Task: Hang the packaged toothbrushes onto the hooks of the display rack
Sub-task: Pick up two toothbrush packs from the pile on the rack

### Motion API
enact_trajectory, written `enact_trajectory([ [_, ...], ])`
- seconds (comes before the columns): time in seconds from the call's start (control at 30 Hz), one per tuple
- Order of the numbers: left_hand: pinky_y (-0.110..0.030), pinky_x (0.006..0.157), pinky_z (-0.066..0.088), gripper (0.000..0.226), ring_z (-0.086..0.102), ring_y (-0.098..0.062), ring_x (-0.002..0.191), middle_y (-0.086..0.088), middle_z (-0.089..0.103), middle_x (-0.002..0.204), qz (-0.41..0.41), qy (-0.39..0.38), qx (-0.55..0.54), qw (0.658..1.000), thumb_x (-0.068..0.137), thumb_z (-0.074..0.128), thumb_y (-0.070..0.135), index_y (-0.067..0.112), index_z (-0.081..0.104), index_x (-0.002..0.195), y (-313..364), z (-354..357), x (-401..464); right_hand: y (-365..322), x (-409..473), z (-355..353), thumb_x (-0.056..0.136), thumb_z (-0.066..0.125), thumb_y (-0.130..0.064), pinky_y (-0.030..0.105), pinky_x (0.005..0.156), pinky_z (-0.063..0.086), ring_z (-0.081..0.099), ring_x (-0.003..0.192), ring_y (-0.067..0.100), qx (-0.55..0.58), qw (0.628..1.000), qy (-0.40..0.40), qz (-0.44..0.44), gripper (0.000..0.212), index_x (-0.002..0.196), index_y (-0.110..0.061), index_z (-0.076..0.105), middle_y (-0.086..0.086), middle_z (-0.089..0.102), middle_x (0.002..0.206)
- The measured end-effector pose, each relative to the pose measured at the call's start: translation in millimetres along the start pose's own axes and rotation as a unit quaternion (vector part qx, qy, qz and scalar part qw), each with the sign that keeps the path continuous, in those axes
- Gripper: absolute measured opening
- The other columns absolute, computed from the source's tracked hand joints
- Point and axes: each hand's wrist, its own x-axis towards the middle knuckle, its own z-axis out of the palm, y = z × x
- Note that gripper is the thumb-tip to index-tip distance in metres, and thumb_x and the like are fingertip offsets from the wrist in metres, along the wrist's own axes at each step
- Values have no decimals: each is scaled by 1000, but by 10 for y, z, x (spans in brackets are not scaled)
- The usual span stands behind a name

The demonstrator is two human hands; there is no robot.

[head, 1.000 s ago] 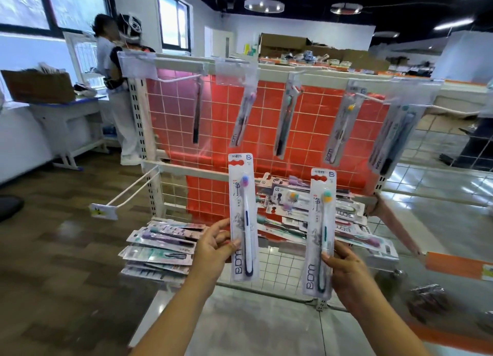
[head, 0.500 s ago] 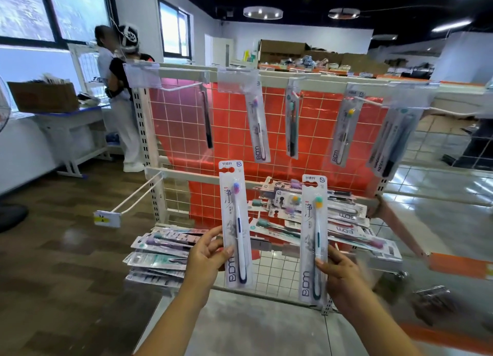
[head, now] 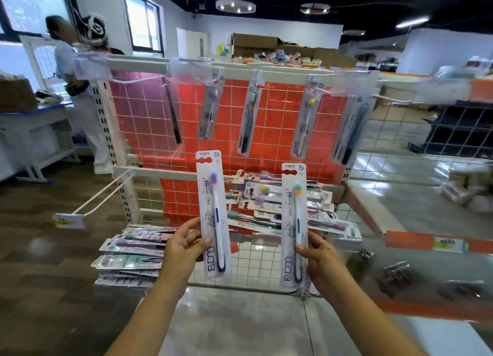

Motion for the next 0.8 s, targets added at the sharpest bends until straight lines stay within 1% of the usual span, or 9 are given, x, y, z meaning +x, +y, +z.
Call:
enact_trajectory([
  [0.1, -45, 79, 55, 35, 68, -23, 91, 3, 73, 88, 6, -9, 11, 1000, 84, 59, -4, 23, 57, 108, 10, 113, -41, -39, -58, -97, 84, 50, 13, 44, 69, 53, 64, 85, 30, 5, 1000, 8, -13, 34, 107, -11, 61, 11, 68, 95],
  [0.2, -41, 76, 55, 37, 67, -24, 91, -2, 72, 94, 11, -19, 21, 1000, 84, 59, -4, 27, 58, 102, 8, 247, -91, -72, -146, -222, 85, 49, 12, 42, 66, 56, 67, 81, 28, 13, 1000, 1, -24, 34, 105, -12, 62, 9, 72, 92],
  [0.33, -44, 79, 55, 39, 66, -26, 95, -9, 69, 102, 15, -17, 26, 999, 82, 61, -6, 24, 57, 107, -45, 405, -194, -124, -266, -420, 84, 49, 13, 39, 65, 56, 66, 84, 29, 19, 999, 9, -31, 39, 116, -7, 59, 12, 70, 98],
  [0.47, -38, 74, 56, 38, 68, -18, 82, 3, 73, 86, 4, -10, 15, 1000, 82, 58, -10, 17, 57, 108, -87, 579, -379, -183, -450, -679, 84, 51, 12, 36, 59, 56, 63, 86, 33, 15, 999, 17, -25, 42, 122, -4, 56, 15, 67, 101],
  [0.53, -33, 70, 56, 37, 68, -13, 78, 3, 72, 86, 1, -8, 20, 1000, 82, 59, -10, 15, 57, 109, -108, 645, -507, -201, -557, -803, 83, 51, 12, 35, 59, 56, 63, 86, 33, 18, 999, 14, -25, 43, 123, -4, 56, 15, 68, 100],
  [0.6, -33, 74, 54, 38, 68, -8, 77, 4, 70, 90, -2, -1, 20, 1000, 81, 59, -10, 13, 56, 111, -142, 686, -638, -200, -661, -909, 82, 51, 13, 35, 61, 57, 65, 85, 31, 26, 999, 8, -25, 43, 121, -3, 57, 15, 69, 98],
  [0.67, -35, 75, 53, 38, 68, -3, 72, 12, 72, 81, -6, 3, 22, 1000, 82, 58, -11, 15, 57, 109, -185, 707, -770, -178, -760, -1001, 81, 52, 13, 34, 61, 57, 65, 85, 30, 29, 999, 4, -21, 44, 121, -2, 56, 16, 69, 99],
  [0.7, -36, 74, 54, 37, 69, -3, 71, 14, 72, 79, -11, 6, 22, 1000, 82, 58, -11, 17, 58, 106, -207, 718, -840, -162, -812, -1043, 81, 52, 13, 34, 61, 57, 65, 85, 30, 29, 999, 3, -18, 44, 122, -1, 56, 16, 68, 101],
  [0.8, -38, 74, 56, 35, 69, -17, 79, -1, 72, 89, -39, 24, 9, 999, 82, 59, -9, 17, 59, 105, -297, 748, -1062, -101, -983, -1157, 82, 51, 14, 34, 63, 58, 65, 85, 29, 25, 1000, 2, -3, 42, 120, -1, 57, 16, 67, 102],
])
